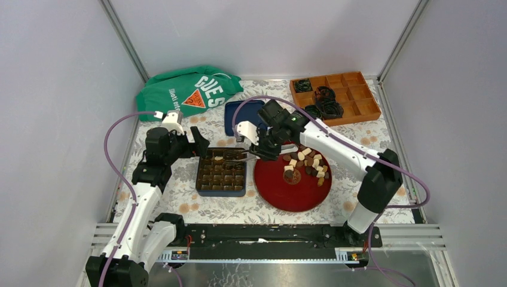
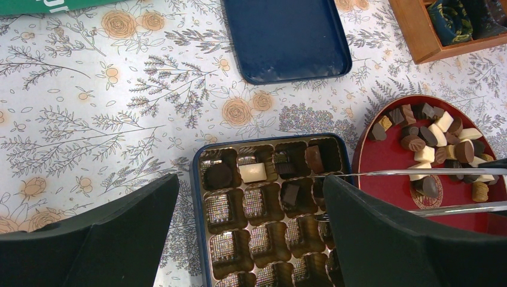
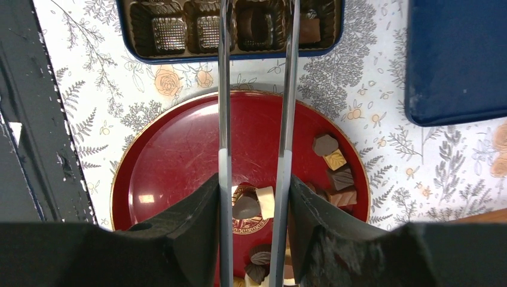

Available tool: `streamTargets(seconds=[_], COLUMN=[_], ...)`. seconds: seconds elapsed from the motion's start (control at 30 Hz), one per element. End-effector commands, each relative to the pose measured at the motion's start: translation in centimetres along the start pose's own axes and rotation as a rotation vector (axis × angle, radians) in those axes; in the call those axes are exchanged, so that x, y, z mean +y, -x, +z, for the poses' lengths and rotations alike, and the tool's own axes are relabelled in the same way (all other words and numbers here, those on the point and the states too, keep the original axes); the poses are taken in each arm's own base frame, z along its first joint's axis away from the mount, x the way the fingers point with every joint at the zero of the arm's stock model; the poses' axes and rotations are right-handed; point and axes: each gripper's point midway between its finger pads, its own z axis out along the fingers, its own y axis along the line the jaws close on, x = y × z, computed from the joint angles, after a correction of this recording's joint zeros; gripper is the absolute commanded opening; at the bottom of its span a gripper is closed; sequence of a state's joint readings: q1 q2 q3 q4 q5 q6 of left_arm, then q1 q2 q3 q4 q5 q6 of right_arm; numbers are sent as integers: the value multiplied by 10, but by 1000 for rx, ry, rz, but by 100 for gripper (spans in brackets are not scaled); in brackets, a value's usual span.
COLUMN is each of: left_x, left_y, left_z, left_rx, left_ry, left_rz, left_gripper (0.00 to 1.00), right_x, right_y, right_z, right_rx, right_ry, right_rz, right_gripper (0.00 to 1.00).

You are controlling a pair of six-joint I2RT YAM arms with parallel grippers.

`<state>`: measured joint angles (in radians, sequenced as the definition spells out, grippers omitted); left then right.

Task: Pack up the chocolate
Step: Place the fake chocolate in the packing box, then pick up the fake chocolate from the plate.

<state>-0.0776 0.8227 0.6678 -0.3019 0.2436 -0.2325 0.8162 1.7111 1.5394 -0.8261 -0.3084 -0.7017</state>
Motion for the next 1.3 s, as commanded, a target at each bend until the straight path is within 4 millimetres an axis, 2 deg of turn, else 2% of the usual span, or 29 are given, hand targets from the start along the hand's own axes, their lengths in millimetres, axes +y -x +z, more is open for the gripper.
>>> streamTargets(seconds=[0.0,0.33,0.5,0.7,0.97,1.13,1.27], left_x=[1,1,1,1,0,-4,-9], left_y=[16,16,16,16,17,19,22], left_z=[-4,-4,-4,-4,-4,-6,-8], left_rx=[-50,-50,-47,-47,-52,-62,-74], left_ry=[12,15,16,16,13,-11,-36], left_rz=[20,20,19,19,21,23,29], left_gripper=[99,99,99,99,99,99,99], right_x=[10,20,16,8,1,14,18], right_y=[20,7,-3,-24,-68,-107,-130], right_z=[-32,-44,-60,-84,-116,-116,-115], right_rx=[-99,-134,-192,-282,-411,-438,-461], right_ry=[-20,25,32,3,-97,-141,-194], right_rz=[-48,-24,34,136,296,399,448], right_gripper=[46,46,46,46,46,45,45])
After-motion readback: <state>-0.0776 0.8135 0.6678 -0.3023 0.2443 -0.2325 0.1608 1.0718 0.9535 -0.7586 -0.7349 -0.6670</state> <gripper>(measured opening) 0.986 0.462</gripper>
